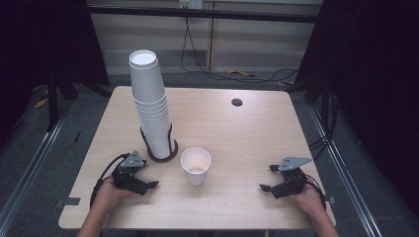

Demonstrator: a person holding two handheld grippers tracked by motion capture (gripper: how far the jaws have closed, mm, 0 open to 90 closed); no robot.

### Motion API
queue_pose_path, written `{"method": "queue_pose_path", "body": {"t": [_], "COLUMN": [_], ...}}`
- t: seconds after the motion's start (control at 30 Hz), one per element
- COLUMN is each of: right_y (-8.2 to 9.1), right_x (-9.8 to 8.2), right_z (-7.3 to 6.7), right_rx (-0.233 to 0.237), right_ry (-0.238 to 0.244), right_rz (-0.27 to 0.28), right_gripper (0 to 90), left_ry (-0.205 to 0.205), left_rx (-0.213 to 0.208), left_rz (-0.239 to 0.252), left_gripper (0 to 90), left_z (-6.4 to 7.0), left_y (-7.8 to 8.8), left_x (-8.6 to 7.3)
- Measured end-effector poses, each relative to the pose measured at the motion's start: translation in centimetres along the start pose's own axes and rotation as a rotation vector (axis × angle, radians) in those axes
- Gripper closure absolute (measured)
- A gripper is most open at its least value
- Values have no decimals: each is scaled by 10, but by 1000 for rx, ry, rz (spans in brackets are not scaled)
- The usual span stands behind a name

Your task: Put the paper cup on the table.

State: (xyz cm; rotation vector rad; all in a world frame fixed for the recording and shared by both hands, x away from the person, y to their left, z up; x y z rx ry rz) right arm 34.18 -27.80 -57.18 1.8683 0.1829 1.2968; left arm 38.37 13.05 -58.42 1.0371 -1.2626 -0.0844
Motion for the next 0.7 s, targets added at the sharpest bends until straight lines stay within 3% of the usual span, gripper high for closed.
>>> {"method": "queue_pose_path", "body": {"t": [0.37, 0.7], "right_y": [0, 1], "right_x": [0, -1], "right_z": [0, 0], "right_rx": [-11, -25], "right_ry": [-11, -21], "right_rz": [2, 5], "right_gripper": [129, 129], "left_ry": [13, 17], "left_rx": [34, 38], "left_rz": [-24, -24], "left_gripper": [7, 3], "left_z": [-3, -3], "left_y": [-2, -1], "left_x": [-1, -1]}}
Point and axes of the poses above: each handheld gripper's, and its own axes: y roughly backward along the jaws, x roughly out of its top, z roughly to its right, the point moved 10 cm from there along -y, roughly forward along the jaws, and after that the axes turned 9 degrees about x, right-handed, at the moved point
